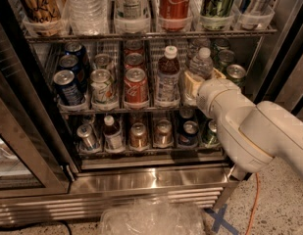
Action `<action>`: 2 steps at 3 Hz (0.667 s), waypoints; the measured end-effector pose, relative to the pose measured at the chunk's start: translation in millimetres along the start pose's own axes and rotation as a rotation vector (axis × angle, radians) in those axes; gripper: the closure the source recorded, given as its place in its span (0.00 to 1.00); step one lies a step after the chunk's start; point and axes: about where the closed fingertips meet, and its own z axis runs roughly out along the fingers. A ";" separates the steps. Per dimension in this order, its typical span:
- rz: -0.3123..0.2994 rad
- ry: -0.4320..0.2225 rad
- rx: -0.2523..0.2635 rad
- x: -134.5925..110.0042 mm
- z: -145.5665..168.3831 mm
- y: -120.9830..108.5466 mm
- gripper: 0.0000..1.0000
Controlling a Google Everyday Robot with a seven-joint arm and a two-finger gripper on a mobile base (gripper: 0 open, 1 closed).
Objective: Pick water bottle from middle shelf of fridge
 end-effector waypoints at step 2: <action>-0.018 -0.001 -0.001 -8.4 -3.2 0.6 1.00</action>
Offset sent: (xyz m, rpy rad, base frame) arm -0.0052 -0.0027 0.0218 -0.0392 -0.0114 0.0048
